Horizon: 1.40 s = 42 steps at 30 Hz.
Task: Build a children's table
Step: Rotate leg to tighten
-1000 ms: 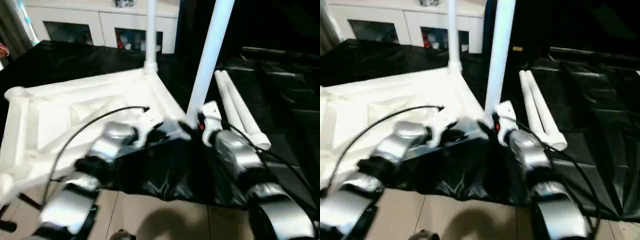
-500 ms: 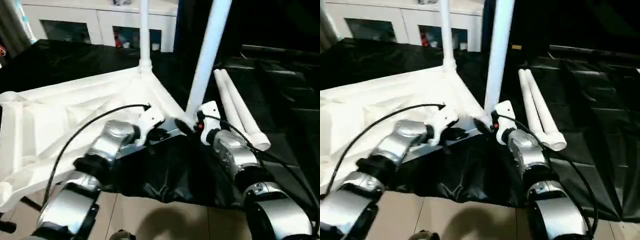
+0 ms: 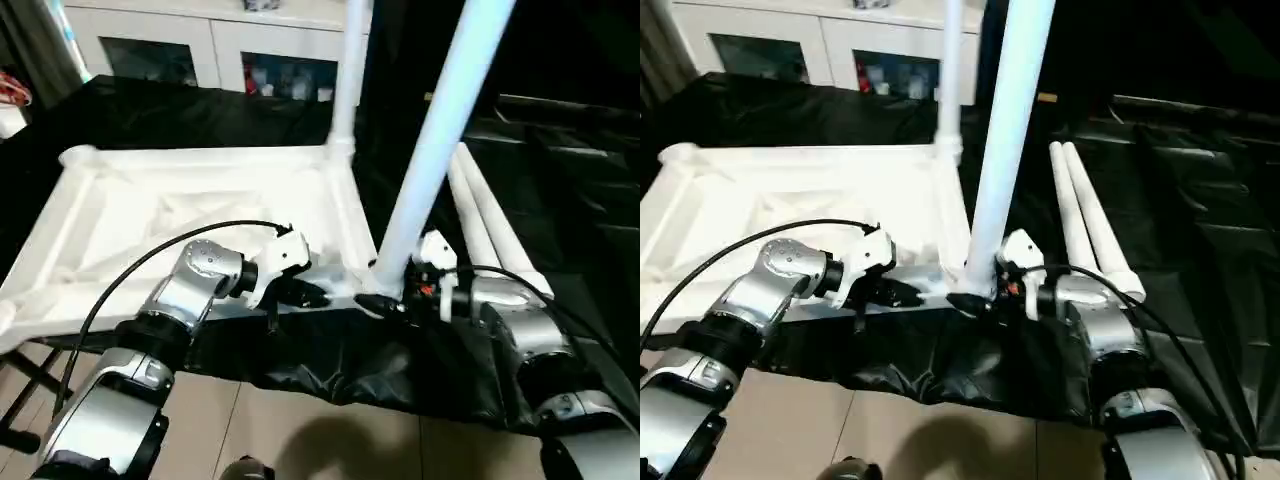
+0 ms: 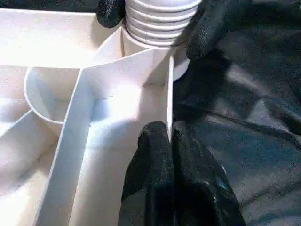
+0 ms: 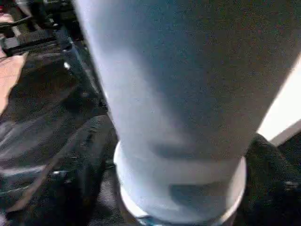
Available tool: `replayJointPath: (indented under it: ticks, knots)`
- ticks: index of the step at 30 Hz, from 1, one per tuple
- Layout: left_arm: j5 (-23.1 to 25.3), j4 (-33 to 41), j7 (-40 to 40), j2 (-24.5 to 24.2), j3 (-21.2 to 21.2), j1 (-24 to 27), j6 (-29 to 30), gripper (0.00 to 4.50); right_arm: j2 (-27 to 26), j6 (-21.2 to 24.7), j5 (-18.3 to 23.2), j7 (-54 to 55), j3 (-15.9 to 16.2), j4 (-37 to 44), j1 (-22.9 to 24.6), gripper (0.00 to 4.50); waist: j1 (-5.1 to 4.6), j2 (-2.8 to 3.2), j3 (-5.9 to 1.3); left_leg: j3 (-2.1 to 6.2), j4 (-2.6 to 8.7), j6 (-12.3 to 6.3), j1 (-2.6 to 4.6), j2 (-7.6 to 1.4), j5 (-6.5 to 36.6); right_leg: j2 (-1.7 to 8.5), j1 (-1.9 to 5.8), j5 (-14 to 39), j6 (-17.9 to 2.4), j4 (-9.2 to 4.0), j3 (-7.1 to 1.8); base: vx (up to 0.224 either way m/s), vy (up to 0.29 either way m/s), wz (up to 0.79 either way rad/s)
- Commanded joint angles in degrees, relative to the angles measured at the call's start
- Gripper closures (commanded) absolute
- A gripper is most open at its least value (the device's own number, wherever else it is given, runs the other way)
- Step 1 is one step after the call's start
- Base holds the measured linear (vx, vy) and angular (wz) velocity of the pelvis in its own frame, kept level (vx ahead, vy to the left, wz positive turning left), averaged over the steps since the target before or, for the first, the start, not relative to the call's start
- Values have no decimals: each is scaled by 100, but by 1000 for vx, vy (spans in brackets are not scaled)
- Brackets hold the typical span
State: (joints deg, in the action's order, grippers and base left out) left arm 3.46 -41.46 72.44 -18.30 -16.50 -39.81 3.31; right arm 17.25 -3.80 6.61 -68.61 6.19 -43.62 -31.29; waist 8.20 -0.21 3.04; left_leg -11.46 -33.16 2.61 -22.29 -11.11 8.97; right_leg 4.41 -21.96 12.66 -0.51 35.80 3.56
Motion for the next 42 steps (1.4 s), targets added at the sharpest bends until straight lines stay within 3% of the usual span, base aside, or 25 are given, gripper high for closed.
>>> replayJointPath:
  ticks: [1,7,11,16,22,25,26,29,32,38,42]
  knots:
    - [-178,215,-25,66,19,-66,-79,450,-178,162,-8,-700,540,277,153,123,-4,5,-383,134,356,-338,155,-305,1122,456,207,202,-1475,-384,-255,0,0,0]
    - [-173,178,-85,127,75,-71,-115,450,-272,286,29,-476,449,286,151,166,-3,11,-379,136,366,-260,167,-310,1240,473,199,344,-1498,-403,-254,0,0,0]
    - [-110,45,-556,294,160,-142,-76,450,-452,335,-147,310,288,-25,25,174,-36,13,-356,142,393,-122,176,-304,1410,482,180,615,-1475,-432,-261,0,0,0]
    - [87,-322,-1760,720,310,-408,129,450,-913,344,-523,2783,-120,-1026,-442,176,-134,19,-345,179,441,209,208,-288,1696,508,160,1274,-1299,-487,-281,0,0,0]
    - [292,-553,-3033,1315,366,-570,554,450,-1462,533,-502,4572,-444,-1560,-796,177,-186,26,-380,150,399,57,193,-271,1268,457,178,415,-1364,-432,-280,0,0,0]
    - [361,-586,-3041,1431,268,-537,449,450,-1611,338,-500,4503,-463,-1611,-855,142,-169,21,-390,146,382,-89,162,-255,1155,458,212,162,-1354,-425,-268,0,0,0]
    - [366,-574,-2991,1437,251,-517,427,450,-1638,310,-465,4412,-495,-1625,-871,108,-171,20,-382,145,385,-132,157,-255,1198,469,210,220,-1339,-438,-267,0,0,0]
    - [330,-473,-2776,1389,210,-450,368,450,-1622,259,-426,4290,-524,-1645,-901,95,-173,21,-365,152,407,-103,167,-267,1394,474,202,573,-1281,-473,-270,0,0,0]
    - [266,-353,-2472,1266,174,-380,265,450,-1514,83,-424,4046,-458,-1659,-927,60,-180,22,-375,159,409,-80,162,-272,1380,479,209,569,-1267,-468,-271,0,0,0]
    - [113,-127,-1620,904,115,-212,-21,450,-1118,-278,-510,2908,-196,-1425,-760,60,-169,16,-398,132,346,-376,112,-261,955,460,255,-209,-1438,-383,-244,0,0,0]
    - [34,12,-1118,663,72,-105,-145,450,-894,-377,-428,2203,-140,-1233,-652,60,-160,26,-390,118,345,-426,131,-283,1008,454,230,-114,-1512,-382,-239,0,0,0]
